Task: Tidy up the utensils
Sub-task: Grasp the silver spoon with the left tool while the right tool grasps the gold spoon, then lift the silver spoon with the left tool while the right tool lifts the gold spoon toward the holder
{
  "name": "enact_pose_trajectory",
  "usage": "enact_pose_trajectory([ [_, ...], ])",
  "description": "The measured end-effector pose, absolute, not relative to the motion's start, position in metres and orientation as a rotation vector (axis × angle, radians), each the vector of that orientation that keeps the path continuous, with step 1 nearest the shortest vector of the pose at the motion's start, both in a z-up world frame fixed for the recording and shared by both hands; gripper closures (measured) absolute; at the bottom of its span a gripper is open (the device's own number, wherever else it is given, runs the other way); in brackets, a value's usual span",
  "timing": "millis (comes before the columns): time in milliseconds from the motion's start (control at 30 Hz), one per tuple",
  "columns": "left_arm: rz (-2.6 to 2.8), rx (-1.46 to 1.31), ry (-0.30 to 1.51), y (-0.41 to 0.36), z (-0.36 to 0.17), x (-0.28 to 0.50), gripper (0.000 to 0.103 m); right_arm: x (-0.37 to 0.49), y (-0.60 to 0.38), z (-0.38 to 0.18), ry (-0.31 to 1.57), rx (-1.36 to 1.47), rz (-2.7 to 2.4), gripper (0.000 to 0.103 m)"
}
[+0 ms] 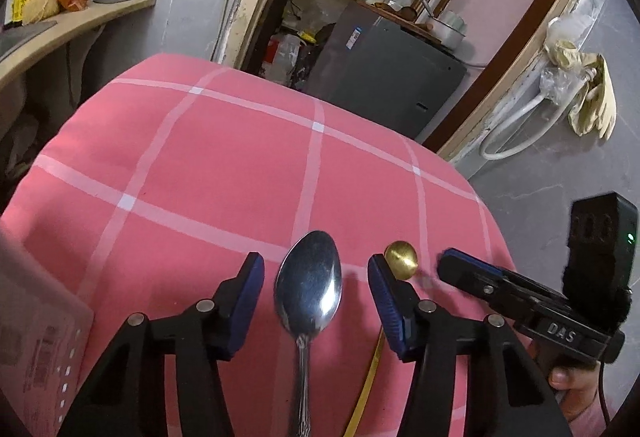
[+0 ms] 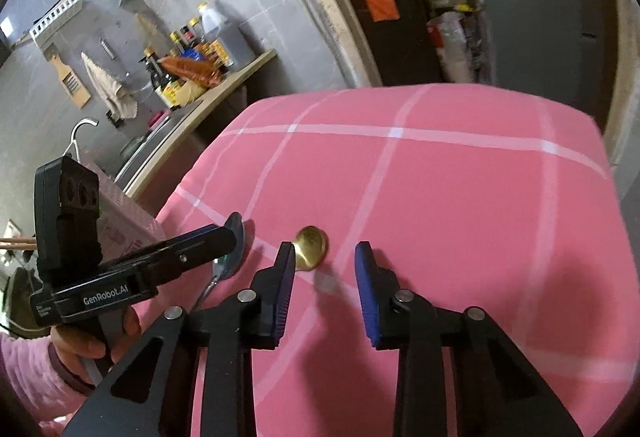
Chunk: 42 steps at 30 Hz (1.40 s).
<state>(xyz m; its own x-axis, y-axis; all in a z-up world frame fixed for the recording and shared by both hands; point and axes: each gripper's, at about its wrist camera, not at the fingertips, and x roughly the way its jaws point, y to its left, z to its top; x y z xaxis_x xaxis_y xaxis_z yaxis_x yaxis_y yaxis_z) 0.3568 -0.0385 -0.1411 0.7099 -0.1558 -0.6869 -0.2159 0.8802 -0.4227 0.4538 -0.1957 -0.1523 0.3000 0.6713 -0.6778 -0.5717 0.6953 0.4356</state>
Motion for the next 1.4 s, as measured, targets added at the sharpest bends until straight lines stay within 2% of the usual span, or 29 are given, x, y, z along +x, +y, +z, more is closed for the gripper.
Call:
enact_pose_trajectory([
  [267,0.014,-0.534,0.797,-0.035,-0.143,0.363,0.063,0.467,-0.179,-0.160,1.009,0.079,0.871,0.078],
  [367,0.001,-0.534,0.805,-0.034,-0.144,0.363,0.069,0.469,-0.179,-0.162,1.033,0.077,0.880,0.088],
  [400,-0.004,-0.533,0.807,-0.035,-0.145,0.363,0.072,0.469,-0.180,-0.163,1.039,0.080,0.874,0.097],
  [433,-0.014,-0.536,0.814,-0.035,-0.145,0.363,0.077,0.469,-0.180,-0.164,1.043,0.088,0.873,0.099],
  [533,-0.019,-0.534,0.833,-0.035,-0.148,0.362,0.090,0.463,-0.183,-0.165,1.039,0.087,0.873,0.099],
  [700,-0.033,-0.529,0.863,-0.039,-0.149,0.361,0.098,0.450,-0.194,-0.163,1.028,0.119,0.851,0.100],
  [1033,-0.073,-0.495,0.858,-0.066,-0.129,0.332,0.101,0.391,-0.256,-0.138,0.920,0.131,0.688,0.101],
  [1400,-0.058,-0.326,0.719,-0.102,-0.052,0.276,0.101,0.322,-0.312,-0.033,0.652,0.090,0.415,0.101],
])
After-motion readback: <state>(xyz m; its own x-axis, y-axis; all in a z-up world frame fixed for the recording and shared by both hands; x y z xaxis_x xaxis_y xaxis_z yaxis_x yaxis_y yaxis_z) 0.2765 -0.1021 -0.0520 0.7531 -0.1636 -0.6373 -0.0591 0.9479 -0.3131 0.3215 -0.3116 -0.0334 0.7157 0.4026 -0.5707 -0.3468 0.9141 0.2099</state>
